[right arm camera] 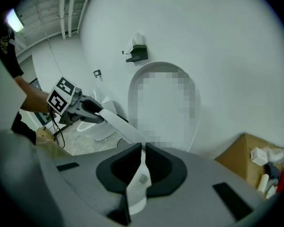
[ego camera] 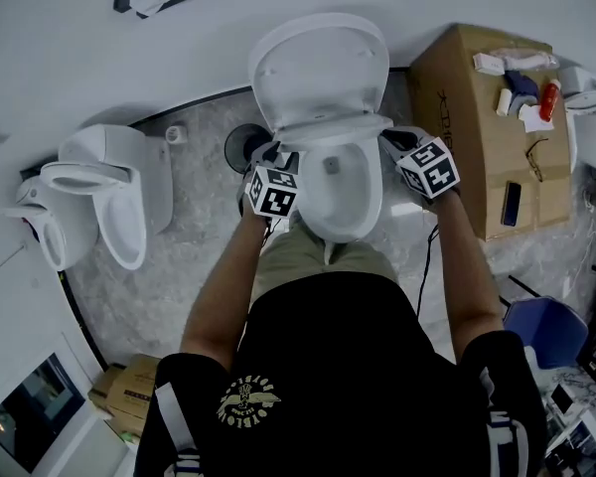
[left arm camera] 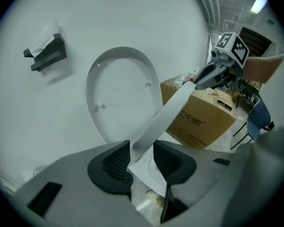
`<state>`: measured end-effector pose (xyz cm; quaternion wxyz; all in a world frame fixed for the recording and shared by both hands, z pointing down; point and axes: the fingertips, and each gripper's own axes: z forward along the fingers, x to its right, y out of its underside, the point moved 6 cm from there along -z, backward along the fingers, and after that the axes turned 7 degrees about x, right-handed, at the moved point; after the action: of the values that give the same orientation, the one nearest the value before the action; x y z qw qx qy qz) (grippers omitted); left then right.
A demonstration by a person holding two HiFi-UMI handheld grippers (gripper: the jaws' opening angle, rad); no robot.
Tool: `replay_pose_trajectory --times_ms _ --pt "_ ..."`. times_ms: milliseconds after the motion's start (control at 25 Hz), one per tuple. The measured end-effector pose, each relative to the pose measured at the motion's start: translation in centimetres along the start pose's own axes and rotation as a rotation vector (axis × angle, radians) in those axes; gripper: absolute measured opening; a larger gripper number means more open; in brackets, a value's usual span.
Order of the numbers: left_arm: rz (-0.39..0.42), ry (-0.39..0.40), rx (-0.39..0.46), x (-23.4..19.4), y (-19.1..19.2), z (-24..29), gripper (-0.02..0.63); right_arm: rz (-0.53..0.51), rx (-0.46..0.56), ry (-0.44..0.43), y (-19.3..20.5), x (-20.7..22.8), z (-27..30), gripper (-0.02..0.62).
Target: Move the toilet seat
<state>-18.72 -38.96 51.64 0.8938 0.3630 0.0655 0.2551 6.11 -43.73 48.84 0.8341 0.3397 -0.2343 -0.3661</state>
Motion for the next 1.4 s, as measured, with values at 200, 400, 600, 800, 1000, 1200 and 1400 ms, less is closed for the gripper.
replay_pose_trajectory --times_ms 200,400,600,800,1000,1200,1400 --pt "-0.002 -0.005 0.011 -1.1 -1.0 0.6 0.161 0.0 0.022 0.022 -1.1 0.8 0.6 0.048" --pt "-0.075 0.007 0.005 -2.3 -1.8 1.3 0.161 0.007 0.034 0.025 -2.1 1.7 1.4 0.046" --pt "-0.07 -0.002 0.009 -3.4 -3.4 2.1 0.156 0.015 0.051 0.041 -3.5 2.9 2.3 0.046" --pt "-0.084 -0.001 0.015 -4.6 -4.4 3.0 0.15 0.024 0.063 0.042 -4.6 3.9 3.3 0.046" --pt "-0.09 -0.013 0.027 -5.7 -5.5 4.0 0.15 0.034 0.073 0.049 -5.8 5.1 4.2 0.046" --pt "-0.084 -0.026 0.038 -6.9 -6.6 5.1 0.15 0.047 0.085 0.059 -6.8 6.3 5.3 0.046" --pt "-0.071 -0.039 0.05 -8.1 -7.6 6.5 0.146 0.068 0.105 0.065 -7.8 7.7 6.6 0.046"
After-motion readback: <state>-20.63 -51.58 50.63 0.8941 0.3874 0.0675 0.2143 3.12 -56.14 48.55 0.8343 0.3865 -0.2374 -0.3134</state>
